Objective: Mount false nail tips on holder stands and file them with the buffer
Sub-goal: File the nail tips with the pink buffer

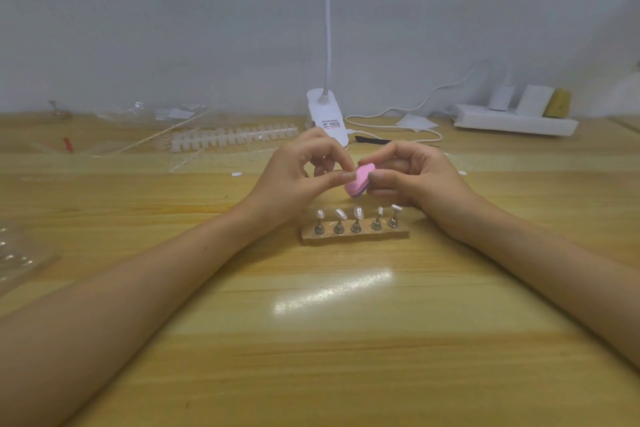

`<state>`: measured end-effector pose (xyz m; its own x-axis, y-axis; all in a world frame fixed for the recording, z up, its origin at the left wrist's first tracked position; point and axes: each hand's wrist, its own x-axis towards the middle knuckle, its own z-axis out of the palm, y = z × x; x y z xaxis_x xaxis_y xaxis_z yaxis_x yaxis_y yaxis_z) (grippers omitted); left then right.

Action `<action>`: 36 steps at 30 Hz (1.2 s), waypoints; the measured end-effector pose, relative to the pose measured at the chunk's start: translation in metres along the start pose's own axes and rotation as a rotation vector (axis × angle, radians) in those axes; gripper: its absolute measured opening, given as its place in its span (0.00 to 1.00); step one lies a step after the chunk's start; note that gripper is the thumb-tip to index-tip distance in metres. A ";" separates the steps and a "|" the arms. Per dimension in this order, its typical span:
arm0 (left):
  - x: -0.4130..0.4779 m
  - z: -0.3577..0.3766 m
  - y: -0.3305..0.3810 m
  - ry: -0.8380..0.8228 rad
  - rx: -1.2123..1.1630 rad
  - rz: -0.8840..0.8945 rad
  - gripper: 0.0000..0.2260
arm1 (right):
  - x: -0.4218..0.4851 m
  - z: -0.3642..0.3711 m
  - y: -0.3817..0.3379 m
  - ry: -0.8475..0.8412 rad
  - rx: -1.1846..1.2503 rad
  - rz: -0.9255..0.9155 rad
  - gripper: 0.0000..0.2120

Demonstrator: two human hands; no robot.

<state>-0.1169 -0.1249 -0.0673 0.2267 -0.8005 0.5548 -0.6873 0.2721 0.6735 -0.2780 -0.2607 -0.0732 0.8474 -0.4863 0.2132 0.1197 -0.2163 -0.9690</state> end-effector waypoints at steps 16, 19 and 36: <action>0.002 0.000 -0.005 0.012 0.002 0.033 0.02 | 0.003 -0.003 0.002 0.017 0.029 0.011 0.08; 0.002 0.000 -0.004 0.004 -0.001 0.033 0.02 | 0.002 -0.001 0.003 -0.083 -0.063 0.000 0.06; 0.000 0.000 -0.002 -0.007 -0.005 0.002 0.02 | 0.002 -0.002 0.004 -0.095 -0.043 0.003 0.10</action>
<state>-0.1155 -0.1261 -0.0689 0.2207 -0.8036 0.5527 -0.6843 0.2762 0.6749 -0.2768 -0.2638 -0.0770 0.8930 -0.4053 0.1959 0.0968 -0.2521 -0.9629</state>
